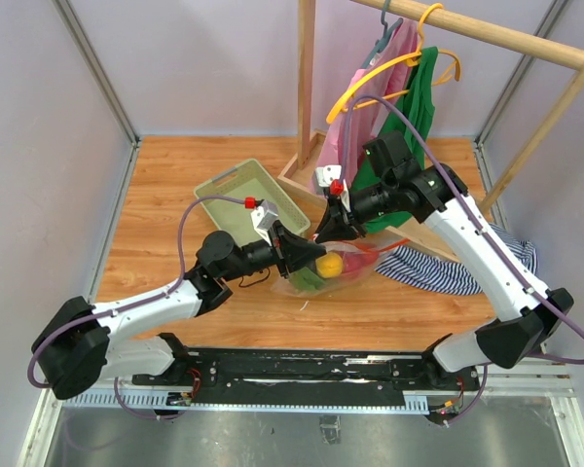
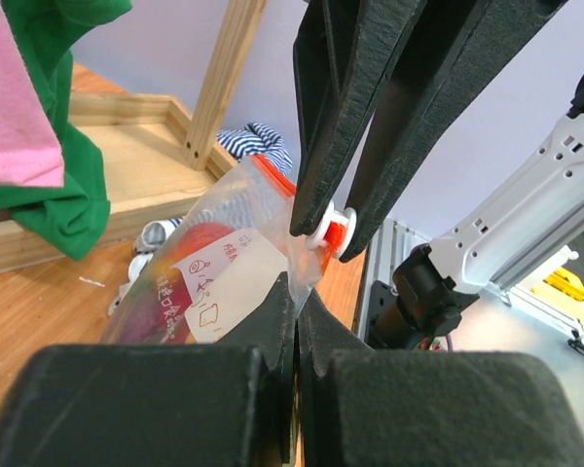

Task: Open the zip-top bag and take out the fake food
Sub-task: Unzip the zipper food storage bag at the center of the board.

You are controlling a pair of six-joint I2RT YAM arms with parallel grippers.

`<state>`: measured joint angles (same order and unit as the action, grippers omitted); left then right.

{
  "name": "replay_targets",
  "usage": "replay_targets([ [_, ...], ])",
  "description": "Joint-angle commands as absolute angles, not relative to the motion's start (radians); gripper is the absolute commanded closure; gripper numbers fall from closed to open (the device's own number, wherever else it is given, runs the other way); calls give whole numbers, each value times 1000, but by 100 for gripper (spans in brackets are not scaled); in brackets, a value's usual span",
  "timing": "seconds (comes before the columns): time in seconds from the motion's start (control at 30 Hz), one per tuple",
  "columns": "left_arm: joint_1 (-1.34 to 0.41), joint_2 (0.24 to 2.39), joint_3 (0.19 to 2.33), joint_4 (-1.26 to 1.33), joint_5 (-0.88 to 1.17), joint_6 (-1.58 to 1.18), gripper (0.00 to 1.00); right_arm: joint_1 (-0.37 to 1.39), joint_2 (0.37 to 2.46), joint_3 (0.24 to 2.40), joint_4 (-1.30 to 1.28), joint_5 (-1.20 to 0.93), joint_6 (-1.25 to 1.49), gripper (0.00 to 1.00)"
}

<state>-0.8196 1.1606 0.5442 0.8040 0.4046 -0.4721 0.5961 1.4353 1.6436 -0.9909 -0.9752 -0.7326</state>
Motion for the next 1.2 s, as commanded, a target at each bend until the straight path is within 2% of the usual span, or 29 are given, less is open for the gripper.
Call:
replay_targets([
  [0.0,-813,1129,549,831,394,-451,100,614,1410,1621,-979,-968,-724,89],
  [1.17,-789,1060,468,866,325,-376,100,523,1360,1525,-1020,-976,-820,92],
])
